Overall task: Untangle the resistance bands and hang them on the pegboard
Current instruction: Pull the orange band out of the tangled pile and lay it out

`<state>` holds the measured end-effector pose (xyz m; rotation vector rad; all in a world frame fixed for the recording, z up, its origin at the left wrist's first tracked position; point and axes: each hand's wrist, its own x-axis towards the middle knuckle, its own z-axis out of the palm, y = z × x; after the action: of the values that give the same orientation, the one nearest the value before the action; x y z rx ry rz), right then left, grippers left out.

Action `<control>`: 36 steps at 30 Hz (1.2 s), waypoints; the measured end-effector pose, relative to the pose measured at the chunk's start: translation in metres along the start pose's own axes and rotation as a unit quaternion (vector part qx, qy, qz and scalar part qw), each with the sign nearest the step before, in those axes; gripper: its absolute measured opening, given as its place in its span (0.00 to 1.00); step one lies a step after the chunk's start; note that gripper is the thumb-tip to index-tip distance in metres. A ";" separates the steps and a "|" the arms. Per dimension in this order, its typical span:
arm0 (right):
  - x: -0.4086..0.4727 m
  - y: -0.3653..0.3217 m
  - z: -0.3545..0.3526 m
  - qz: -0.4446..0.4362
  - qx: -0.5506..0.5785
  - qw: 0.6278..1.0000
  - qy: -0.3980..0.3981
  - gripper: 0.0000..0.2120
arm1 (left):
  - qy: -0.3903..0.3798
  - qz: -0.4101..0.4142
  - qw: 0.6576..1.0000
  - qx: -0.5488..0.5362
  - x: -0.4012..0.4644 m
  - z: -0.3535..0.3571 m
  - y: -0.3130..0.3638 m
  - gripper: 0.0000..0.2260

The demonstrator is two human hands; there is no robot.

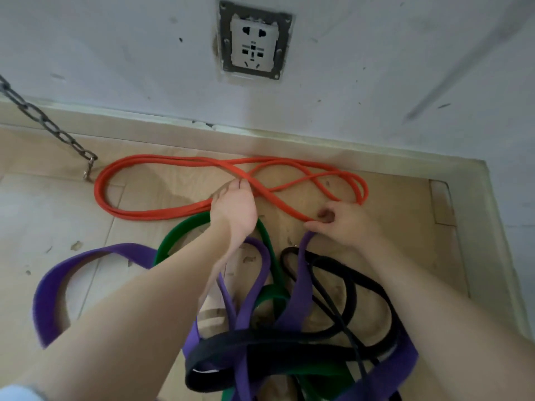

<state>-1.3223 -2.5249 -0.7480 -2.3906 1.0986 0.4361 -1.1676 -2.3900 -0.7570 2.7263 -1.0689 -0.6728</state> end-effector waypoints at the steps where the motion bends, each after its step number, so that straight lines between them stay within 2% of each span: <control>1: 0.002 -0.005 0.002 0.019 -0.007 1.000 0.001 0.21 | 0.005 -0.008 1.000 0.021 0.001 -0.001 0.004 0.19; 4: 0.008 -0.021 0.008 0.044 -0.045 0.998 0.002 0.13 | 0.022 -0.022 0.995 0.092 0.001 -0.005 0.017 0.15; 6: 0.006 -0.024 0.005 0.038 -0.076 0.995 0.043 0.10 | 0.035 -0.017 0.992 0.124 0.002 -0.005 0.022 0.16; 9: -0.002 -0.010 -0.007 -0.010 -0.039 0.990 0.133 0.09 | 0.057 0.004 0.984 0.170 0.007 -0.002 0.023 0.16; 11: -0.009 0.002 -0.016 -0.045 -0.052 0.987 0.145 0.08 | 0.054 0.015 0.982 0.182 0.010 -0.003 0.022 0.15; 14: -0.014 0.019 -0.026 -0.094 -0.114 0.981 0.125 0.12 | 0.036 0.046 0.982 0.179 0.013 -0.014 0.018 0.15; 17: -0.014 0.027 -0.035 -0.053 -0.195 0.974 0.100 0.16 | -0.005 0.121 0.973 0.194 0.008 -0.024 0.007 0.15; 20: -0.016 0.024 -0.040 -0.023 -0.235 0.961 0.140 0.17 | -0.088 0.174 0.956 0.220 0.001 -0.030 -0.010 0.16; 22: -0.016 0.020 -0.045 -0.013 -0.221 0.955 0.199 0.18 | -0.124 0.189 0.950 0.217 -0.003 -0.032 -0.020 0.16; 28: 0.013 0.002 -0.047 -0.013 -0.079 0.948 0.307 0.11 | -0.125 0.206 0.941 0.238 -0.011 -0.023 -0.023 0.24; 30: 0.026 -0.006 -0.038 0.016 -0.092 0.955 0.283 0.13 | -0.120 0.192 0.949 0.219 -0.015 -0.017 -0.027 0.23; 32: 0.032 -0.010 -0.025 0.037 -0.053 0.973 0.219 0.16 | -0.109 0.185 0.957 0.195 -0.018 -0.016 -0.030 0.22; 34: 0.029 -0.008 -0.014 0.003 0.002 0.985 0.171 0.16 | -0.104 0.193 0.957 0.191 -0.015 -0.015 -0.031 0.20; 36: 0.022 -0.001 -0.005 -0.053 -0.019 0.989 0.136 0.15 | -0.113 0.205 0.951 0.199 -0.009 -0.015 -0.031 0.17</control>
<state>-1.3071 -2.5405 -0.7533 -2.5840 1.0757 0.0955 -1.1473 -2.3618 -0.7491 2.6267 -1.9476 -0.7784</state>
